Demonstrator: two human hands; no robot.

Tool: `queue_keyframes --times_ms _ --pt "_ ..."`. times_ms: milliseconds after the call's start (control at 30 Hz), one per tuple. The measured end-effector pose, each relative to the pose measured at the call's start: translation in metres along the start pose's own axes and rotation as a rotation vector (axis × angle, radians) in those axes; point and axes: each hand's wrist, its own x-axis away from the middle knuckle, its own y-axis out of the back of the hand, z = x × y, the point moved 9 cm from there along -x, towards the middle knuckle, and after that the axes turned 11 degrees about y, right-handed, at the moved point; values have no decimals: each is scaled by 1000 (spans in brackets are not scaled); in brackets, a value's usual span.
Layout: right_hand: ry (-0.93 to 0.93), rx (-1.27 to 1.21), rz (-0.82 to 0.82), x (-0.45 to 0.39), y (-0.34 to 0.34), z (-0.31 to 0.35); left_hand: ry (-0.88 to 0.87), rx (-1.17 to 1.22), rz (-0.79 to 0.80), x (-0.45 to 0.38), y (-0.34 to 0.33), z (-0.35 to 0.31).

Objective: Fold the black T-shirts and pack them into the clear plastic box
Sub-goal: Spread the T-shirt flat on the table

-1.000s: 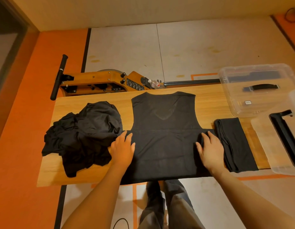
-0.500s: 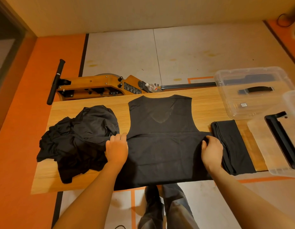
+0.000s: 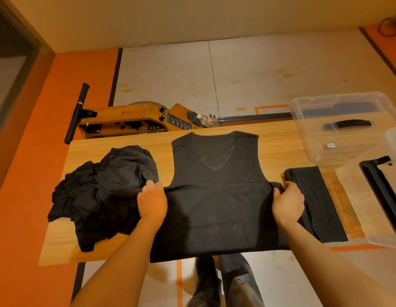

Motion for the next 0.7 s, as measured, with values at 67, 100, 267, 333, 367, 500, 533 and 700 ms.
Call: queue_keyframes --times_ms 67,100,267,333,367,500,533,700 --pt "7 5 3 -2 -1 2 35 33 8 -2 0 4" --pt "12 8 9 -2 -1 3 49 56 12 -3 0 5" --pt "29 -17 53 3 -6 2 87 261 44 -1 7 6" --pt "18 -44 37 8 -4 -1 109 336 78 -2 5 8" --pt "12 -54 25 9 -2 -1 128 369 96 -2 3 9" --pt "-20 -136 13 8 2 -3 217 579 145 -2 4 15" --pt "-35 -167 16 7 3 -3 244 641 154 -3 6 16" --pt "-69 -323 22 -3 10 1 400 837 158 -8 13 29"
